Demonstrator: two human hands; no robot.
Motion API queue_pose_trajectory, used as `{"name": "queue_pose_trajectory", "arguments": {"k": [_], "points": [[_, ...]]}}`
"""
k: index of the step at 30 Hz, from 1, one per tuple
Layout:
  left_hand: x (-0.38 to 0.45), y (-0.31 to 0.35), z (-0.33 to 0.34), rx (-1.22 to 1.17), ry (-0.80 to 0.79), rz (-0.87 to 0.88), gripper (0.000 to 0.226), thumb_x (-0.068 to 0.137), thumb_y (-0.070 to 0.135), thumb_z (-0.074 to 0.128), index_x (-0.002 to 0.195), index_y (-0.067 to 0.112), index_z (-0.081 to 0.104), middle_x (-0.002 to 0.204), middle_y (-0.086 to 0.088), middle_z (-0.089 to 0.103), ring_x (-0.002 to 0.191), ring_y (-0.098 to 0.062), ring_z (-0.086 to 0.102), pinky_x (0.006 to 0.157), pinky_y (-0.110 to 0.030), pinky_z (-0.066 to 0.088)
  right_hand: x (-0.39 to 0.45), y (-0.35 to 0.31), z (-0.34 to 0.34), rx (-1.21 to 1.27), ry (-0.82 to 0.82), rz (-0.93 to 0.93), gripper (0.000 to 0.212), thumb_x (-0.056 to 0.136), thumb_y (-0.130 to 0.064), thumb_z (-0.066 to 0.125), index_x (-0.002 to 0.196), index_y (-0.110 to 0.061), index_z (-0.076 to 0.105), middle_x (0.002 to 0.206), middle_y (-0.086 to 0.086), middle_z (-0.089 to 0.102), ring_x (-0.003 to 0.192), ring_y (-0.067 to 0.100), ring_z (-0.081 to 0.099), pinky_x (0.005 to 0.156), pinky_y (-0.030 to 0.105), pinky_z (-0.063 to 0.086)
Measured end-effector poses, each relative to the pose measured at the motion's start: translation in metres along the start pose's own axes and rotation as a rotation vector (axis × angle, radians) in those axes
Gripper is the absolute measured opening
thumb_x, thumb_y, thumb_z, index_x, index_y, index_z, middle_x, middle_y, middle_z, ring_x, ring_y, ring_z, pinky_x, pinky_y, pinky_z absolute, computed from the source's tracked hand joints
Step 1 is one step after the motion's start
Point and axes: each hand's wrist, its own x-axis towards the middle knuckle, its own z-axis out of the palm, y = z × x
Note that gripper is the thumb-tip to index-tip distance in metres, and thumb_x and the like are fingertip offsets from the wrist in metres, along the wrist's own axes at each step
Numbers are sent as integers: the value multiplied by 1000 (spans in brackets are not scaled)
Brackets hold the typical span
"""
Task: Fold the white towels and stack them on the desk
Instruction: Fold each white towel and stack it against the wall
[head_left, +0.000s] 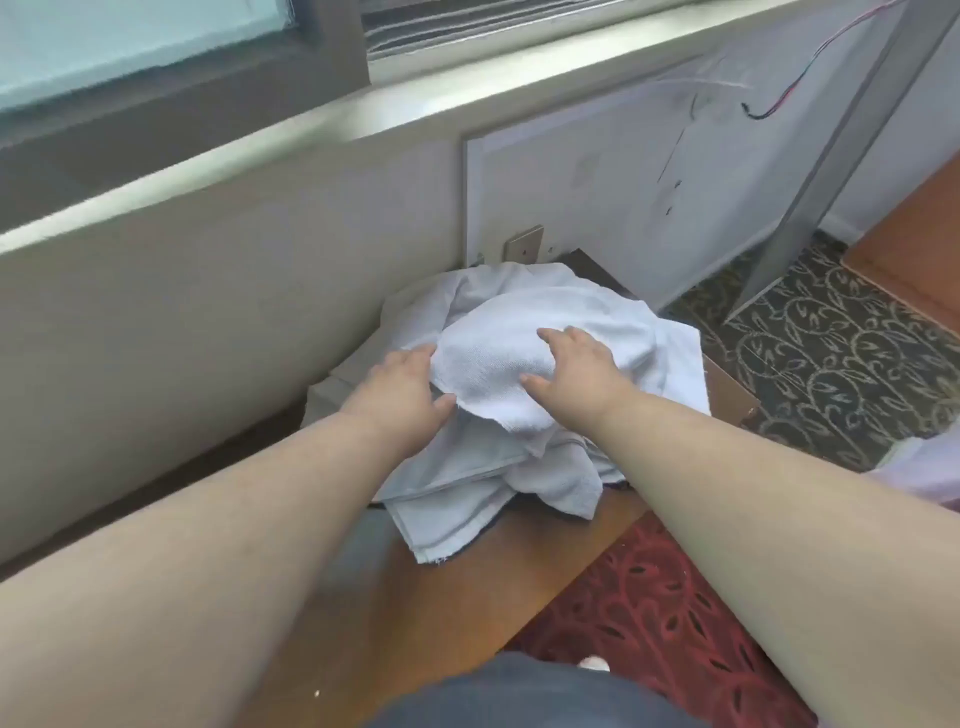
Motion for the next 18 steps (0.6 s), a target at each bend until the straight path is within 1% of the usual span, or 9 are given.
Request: {"name": "queue_pose_trajectory", "arguments": {"k": [4,6,7,9,11,12,13,16,18], "points": [[37,9,14,-29,-18,-59,72,91,47,55,152,32,20,153,-5,26,136,-32,32,108,-43,32,29,13,7,26,-14,104,82,86,-54,61,153,-31,20,160,7,16,147,29,10,118,44,21],[50,16,25,-36,-37,-52,69,89,47,58,149,33,25,149,-7,29,134,-32,32,108,-42,32,42,21,15,12,-45,141,74,86,-50,63,149,-29,30,151,9,29,139,33,24,112,43,29],[54,19,30,-39,-43,-57,65,89,44,61,145,33,32,144,-8,33,132,-32,35,106,-40,34,46,24,19,11,-37,132,64,86,-45,63,142,-27,39,140,10,38,132,34,32,105,41,33],[55,26,38,-40,-25,-57,50,87,37,65,133,29,47,133,-8,42,122,-30,43,98,-35,36,47,25,24,54,46,50,32,87,-30,60,117,-20,55,111,6,48,113,33,45,88,35,38],[52,32,44,-68,40,-56,33,85,27,64,117,25,55,121,-6,47,111,-29,49,88,-31,38,44,24,26,171,133,-63,5,83,-17,55,88,-18,53,91,2,51,93,28,51,73,32,37],[50,35,45,-95,72,-60,29,84,23,63,112,25,55,115,-4,47,106,-27,49,83,-30,37,40,21,24,244,155,-111,7,81,-14,55,81,-18,49,86,2,52,86,26,52,70,31,37],[47,38,44,-123,103,-69,27,82,22,62,107,26,54,111,-1,45,103,-26,48,81,-30,36,38,20,21,311,163,-151,8,79,-13,56,81,-17,49,85,1,54,83,24,52,70,32,38],[39,47,32,-203,204,-92,31,78,21,62,103,28,47,107,4,38,96,-22,45,80,-32,38,35,12,5,391,170,-266,13,74,-12,59,85,-14,52,84,-3,54,82,18,51,73,31,42],[29,54,20,-232,288,-104,31,77,20,62,102,27,45,106,5,36,92,-19,44,76,-30,36,37,3,-9,420,163,-359,13,73,-13,59,84,-16,52,80,-8,52,77,12,47,70,24,41]]}}
